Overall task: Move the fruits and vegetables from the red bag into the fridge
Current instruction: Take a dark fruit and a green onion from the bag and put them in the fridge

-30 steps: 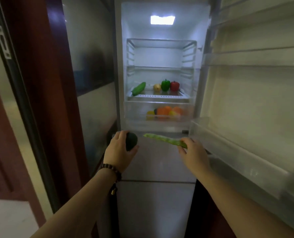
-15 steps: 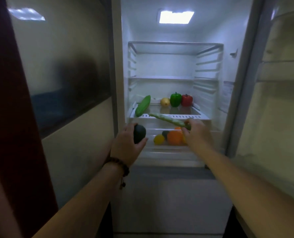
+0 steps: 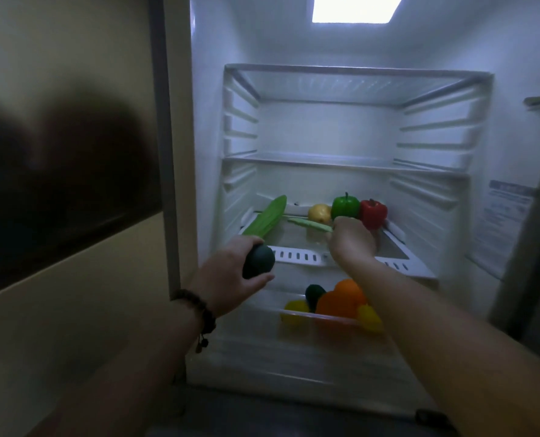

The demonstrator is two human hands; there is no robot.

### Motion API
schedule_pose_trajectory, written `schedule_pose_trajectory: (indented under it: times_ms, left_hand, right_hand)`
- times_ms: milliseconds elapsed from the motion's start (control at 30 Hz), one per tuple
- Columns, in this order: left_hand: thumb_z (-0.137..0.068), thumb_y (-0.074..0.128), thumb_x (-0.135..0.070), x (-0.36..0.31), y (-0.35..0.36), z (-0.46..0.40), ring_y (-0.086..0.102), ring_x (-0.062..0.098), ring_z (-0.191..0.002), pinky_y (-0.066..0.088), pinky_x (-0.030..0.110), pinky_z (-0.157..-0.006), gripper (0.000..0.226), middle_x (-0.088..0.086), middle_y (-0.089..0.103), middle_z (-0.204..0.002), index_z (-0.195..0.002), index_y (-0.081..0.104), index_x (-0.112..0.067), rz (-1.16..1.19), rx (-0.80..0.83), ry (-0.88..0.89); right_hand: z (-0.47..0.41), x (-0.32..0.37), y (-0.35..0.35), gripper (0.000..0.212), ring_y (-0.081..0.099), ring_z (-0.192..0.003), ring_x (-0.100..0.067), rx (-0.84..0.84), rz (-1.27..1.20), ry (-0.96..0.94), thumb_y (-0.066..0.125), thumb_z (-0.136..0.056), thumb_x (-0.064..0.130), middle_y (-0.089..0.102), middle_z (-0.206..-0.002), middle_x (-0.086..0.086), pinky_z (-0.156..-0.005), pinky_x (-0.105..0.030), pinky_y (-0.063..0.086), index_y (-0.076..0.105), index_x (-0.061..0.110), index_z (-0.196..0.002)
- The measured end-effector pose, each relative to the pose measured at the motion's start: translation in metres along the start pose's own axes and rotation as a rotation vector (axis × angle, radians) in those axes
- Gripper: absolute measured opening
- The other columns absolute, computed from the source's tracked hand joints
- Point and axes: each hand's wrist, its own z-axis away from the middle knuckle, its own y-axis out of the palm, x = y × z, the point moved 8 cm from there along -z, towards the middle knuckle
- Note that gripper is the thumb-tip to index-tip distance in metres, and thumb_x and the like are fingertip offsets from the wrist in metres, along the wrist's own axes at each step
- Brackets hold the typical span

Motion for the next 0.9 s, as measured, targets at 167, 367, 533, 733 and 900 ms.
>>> schedule_pose_trajectory:
  times_ms: [167,367,533,733,900]
  left_hand:
    - [-0.074,0.075,-0.038,0.004,0.008,-0.001,0.054,0.004,-0.096,0.043,0.013,-0.082,0.053,-0.006,0.058,-0.112,-0.120,0.053,-0.021,-0.002,0.024,0.006]
    - [-0.075,0.073,-0.040,0.008,0.008,0.000,0.053,0.003,-0.096,0.042,0.010,-0.080,0.053,-0.008,0.056,-0.112,-0.121,0.053,-0.022,0.026,0.005,0.009]
    - [-0.076,0.072,-0.042,0.009,0.007,0.001,0.052,0.002,-0.096,0.041,0.007,-0.078,0.054,-0.009,0.056,-0.113,-0.122,0.052,-0.023,0.036,-0.003,0.018]
    - [-0.075,0.072,-0.043,0.010,0.003,0.004,0.054,0.005,-0.096,0.047,0.015,-0.082,0.053,-0.006,0.057,-0.113,-0.120,0.052,-0.021,0.054,-0.038,0.024]
    - [-0.076,0.072,-0.042,0.010,0.003,0.005,0.052,0.004,-0.095,0.042,0.008,-0.077,0.053,-0.007,0.056,-0.113,-0.121,0.052,-0.022,0.067,-0.042,0.024]
  right_hand:
    - [-0.029,0.018,0.019,0.012,0.049,-0.064,-0.020,-0.020,-0.045,-0.068,0.049,-0.094,0.013,0.053,-0.076,-0.005,-0.053,-0.029,0.035,0.055,0.010,-0.084]
    - [-0.046,0.019,0.034,0.011,0.059,-0.073,-0.025,0.031,-0.006,-0.009,0.050,-0.091,0.003,0.060,-0.083,-0.008,-0.059,-0.034,0.048,0.060,0.006,-0.090]
    - [-0.047,0.023,0.042,0.012,0.060,-0.083,-0.026,0.118,-0.138,-0.058,0.053,-0.091,0.013,0.063,-0.095,-0.010,-0.071,-0.036,0.051,0.059,0.005,-0.098]
    - [-0.032,0.042,0.048,0.024,0.061,-0.098,-0.020,0.367,-0.427,-0.168,0.058,-0.090,0.008,0.063,-0.116,-0.009,-0.086,-0.030,0.052,0.063,0.009,-0.113]
    - [-0.024,0.037,0.049,0.034,0.060,-0.102,-0.018,0.421,-0.284,-0.290,0.044,-0.094,0.002,0.057,-0.127,-0.006,-0.088,-0.029,0.050,0.062,0.017,-0.119]
